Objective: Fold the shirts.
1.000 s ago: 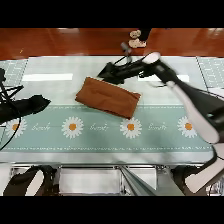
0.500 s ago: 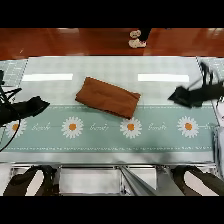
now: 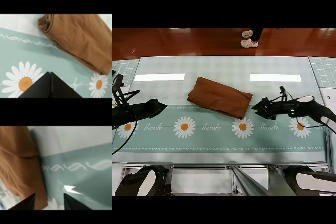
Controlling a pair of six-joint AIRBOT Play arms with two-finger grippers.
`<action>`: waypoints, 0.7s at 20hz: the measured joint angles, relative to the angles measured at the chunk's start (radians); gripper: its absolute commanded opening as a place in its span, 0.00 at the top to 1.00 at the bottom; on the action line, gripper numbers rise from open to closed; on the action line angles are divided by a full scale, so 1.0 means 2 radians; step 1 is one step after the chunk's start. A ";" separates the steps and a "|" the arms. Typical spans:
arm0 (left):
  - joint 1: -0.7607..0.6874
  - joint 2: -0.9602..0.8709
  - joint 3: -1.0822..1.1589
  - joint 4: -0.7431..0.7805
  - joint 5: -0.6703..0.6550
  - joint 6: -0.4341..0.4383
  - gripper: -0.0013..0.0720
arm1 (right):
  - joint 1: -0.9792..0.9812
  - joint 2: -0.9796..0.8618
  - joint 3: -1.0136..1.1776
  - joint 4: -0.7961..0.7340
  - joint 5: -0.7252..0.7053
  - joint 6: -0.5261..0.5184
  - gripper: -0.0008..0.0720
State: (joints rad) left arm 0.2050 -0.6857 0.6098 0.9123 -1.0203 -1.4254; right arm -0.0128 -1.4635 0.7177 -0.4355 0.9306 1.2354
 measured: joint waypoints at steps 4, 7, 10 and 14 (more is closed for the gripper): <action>-0.001 0.000 0.000 0.000 0.000 0.000 0.95 | 0.047 -0.050 0.056 0.028 0.002 -0.010 0.42; -0.001 0.000 0.000 0.000 0.000 0.000 0.95 | 0.066 -0.067 0.096 0.036 0.001 -0.006 0.60; -0.001 0.000 0.000 0.000 0.002 0.000 0.95 | 0.078 -0.082 0.130 0.040 0.007 -0.001 0.96; -0.001 0.000 0.000 0.000 0.010 0.000 0.95 | 0.089 -0.087 0.188 0.020 0.044 -0.002 0.96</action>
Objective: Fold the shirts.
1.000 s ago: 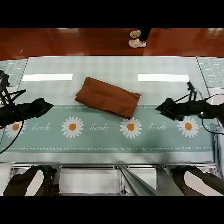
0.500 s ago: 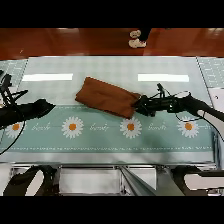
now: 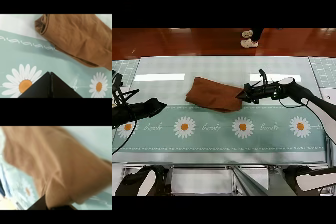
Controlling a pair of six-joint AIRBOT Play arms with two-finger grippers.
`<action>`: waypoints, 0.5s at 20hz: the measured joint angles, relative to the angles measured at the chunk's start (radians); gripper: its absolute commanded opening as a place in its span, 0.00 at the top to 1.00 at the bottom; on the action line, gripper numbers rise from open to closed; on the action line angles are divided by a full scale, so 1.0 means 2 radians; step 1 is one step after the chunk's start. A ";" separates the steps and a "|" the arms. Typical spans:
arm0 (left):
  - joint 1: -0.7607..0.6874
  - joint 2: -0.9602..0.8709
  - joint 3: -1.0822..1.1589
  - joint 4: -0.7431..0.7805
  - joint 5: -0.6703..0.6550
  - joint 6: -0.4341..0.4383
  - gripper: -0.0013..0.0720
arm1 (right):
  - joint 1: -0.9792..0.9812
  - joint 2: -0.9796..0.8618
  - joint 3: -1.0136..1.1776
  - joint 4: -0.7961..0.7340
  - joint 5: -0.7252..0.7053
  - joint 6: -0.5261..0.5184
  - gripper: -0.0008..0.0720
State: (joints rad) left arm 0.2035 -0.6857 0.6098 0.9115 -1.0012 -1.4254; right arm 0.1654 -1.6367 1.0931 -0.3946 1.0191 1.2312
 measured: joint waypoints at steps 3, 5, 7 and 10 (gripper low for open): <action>0.000 0.000 0.000 0.000 0.002 0.000 0.95 | 0.003 0.012 0.080 -0.060 0.036 0.042 0.96; 0.000 0.000 0.000 0.000 0.002 0.000 0.95 | 0.003 0.019 0.156 -0.121 0.071 0.083 0.96; 0.000 0.000 0.000 0.000 0.003 0.000 0.95 | 0.002 0.023 0.243 -0.183 0.115 0.129 0.96; 0.000 0.000 0.000 -0.002 0.003 0.000 0.95 | -0.017 0.026 0.375 -0.263 0.188 0.186 0.96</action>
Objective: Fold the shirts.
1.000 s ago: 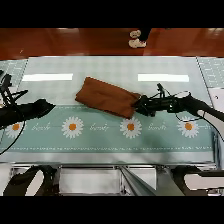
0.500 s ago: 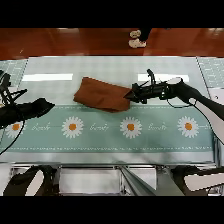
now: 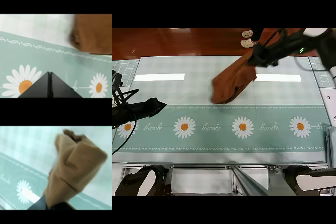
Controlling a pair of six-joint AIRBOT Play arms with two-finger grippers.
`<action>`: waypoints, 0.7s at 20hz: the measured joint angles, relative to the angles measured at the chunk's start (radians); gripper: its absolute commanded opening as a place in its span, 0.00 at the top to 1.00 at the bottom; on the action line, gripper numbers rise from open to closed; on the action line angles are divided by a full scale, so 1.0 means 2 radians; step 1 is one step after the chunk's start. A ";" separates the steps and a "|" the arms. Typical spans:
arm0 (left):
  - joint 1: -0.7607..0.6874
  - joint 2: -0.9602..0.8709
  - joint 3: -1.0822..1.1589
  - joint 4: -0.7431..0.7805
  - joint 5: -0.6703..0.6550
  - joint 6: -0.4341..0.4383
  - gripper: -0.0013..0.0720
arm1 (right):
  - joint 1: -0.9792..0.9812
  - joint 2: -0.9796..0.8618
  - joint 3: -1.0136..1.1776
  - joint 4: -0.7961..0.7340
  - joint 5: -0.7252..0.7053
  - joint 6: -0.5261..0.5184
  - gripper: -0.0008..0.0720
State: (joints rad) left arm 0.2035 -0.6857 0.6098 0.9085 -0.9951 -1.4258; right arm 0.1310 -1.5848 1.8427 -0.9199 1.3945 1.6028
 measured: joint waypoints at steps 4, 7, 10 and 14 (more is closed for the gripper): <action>0.000 0.000 0.000 -0.002 0.000 0.000 0.95 | -0.070 0.022 0.102 -0.045 0.081 0.044 0.96; 0.000 0.000 0.000 -0.006 0.000 0.000 0.95 | -0.153 0.051 0.127 -0.052 0.121 0.060 0.96; 0.001 0.000 0.000 -0.009 0.003 0.000 0.95 | -0.254 0.078 0.135 -0.043 0.152 0.064 0.96; 0.001 0.000 0.000 -0.010 0.033 0.000 0.95 | -0.383 0.108 0.116 -0.022 0.183 0.057 0.96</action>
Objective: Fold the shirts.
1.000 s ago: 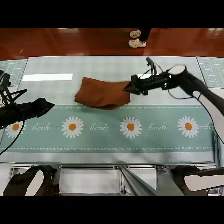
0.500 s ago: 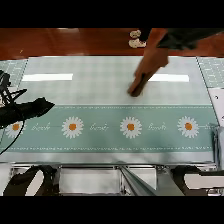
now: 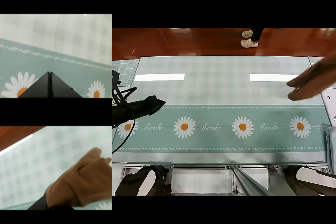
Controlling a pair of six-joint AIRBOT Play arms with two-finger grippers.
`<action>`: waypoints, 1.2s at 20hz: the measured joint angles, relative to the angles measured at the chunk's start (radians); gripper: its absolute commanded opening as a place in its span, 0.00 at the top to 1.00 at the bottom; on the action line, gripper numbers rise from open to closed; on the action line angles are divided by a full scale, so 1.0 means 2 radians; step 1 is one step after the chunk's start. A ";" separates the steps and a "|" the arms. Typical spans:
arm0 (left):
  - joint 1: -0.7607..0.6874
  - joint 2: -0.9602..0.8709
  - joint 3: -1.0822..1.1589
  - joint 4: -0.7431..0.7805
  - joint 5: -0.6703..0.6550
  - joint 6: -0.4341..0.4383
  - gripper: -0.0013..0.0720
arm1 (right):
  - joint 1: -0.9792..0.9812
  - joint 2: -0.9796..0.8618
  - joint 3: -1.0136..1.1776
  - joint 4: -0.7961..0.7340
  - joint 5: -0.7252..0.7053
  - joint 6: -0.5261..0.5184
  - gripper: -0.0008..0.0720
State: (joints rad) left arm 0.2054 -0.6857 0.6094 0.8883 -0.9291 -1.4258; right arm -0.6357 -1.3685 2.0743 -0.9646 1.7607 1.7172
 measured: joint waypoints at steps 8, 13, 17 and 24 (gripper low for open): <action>0.000 0.000 0.000 0.000 0.097 0.000 0.95 | -0.178 0.037 -0.038 -0.023 0.042 -0.029 0.96; 0.000 0.000 0.000 0.000 0.136 0.000 0.95 | -0.257 0.099 -0.138 -0.104 0.041 -0.054 0.96; 0.000 0.000 0.000 0.000 0.153 0.000 0.95 | -0.329 0.181 -0.277 -0.199 0.044 -0.068 0.96; 0.000 0.000 0.000 0.000 0.162 0.002 0.95 | -0.373 0.277 -0.455 -0.404 0.046 -0.046 0.44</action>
State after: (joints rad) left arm 0.2054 -0.6857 0.6094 0.8890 -0.6044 -1.4220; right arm -1.3827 -0.8139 1.1648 -1.7725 1.8526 1.6260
